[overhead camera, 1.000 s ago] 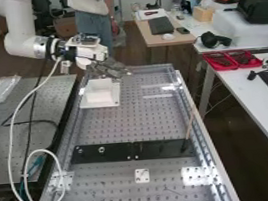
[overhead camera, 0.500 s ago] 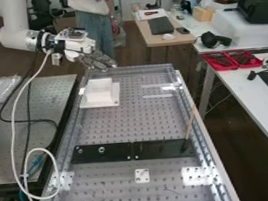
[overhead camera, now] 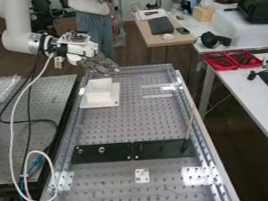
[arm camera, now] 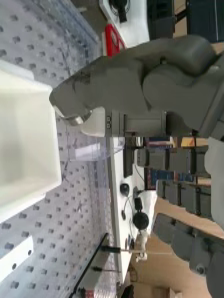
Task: Grab the bearing and place it in the white container
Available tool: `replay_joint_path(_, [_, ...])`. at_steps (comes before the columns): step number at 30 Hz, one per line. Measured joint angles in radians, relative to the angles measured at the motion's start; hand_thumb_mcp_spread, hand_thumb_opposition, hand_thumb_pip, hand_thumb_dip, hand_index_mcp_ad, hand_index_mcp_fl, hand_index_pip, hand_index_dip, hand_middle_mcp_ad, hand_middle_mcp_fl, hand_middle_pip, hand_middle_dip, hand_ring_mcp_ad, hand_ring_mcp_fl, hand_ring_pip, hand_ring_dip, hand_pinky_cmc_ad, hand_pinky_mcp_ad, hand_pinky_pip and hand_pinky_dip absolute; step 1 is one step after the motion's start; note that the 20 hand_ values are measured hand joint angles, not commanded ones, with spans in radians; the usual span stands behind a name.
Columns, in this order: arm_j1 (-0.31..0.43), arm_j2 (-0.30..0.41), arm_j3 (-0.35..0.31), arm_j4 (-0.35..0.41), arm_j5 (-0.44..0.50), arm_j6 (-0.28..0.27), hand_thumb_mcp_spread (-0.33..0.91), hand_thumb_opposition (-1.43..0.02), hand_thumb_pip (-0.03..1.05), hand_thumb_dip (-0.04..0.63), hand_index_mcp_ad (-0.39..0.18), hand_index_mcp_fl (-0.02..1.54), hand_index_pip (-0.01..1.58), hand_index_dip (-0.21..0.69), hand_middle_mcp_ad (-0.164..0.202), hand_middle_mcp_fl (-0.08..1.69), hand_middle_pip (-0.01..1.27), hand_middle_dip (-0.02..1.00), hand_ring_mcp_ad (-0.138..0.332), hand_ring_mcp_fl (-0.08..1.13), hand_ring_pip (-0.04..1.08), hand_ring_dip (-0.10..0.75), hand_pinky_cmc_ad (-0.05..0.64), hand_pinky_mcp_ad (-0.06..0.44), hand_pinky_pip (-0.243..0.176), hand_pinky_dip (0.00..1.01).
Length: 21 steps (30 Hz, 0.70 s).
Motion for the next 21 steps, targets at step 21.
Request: replay_joint_path(21, [-0.073,-0.086,0.002,-0.032,-0.063,0.108,0.62,-0.88,0.39,0.253,-0.155,0.49,1.24,0.283,0.04,0.24,0.14,0.2,0.101,0.05,0.11,0.051,0.328,0.215,-0.012,0.16])
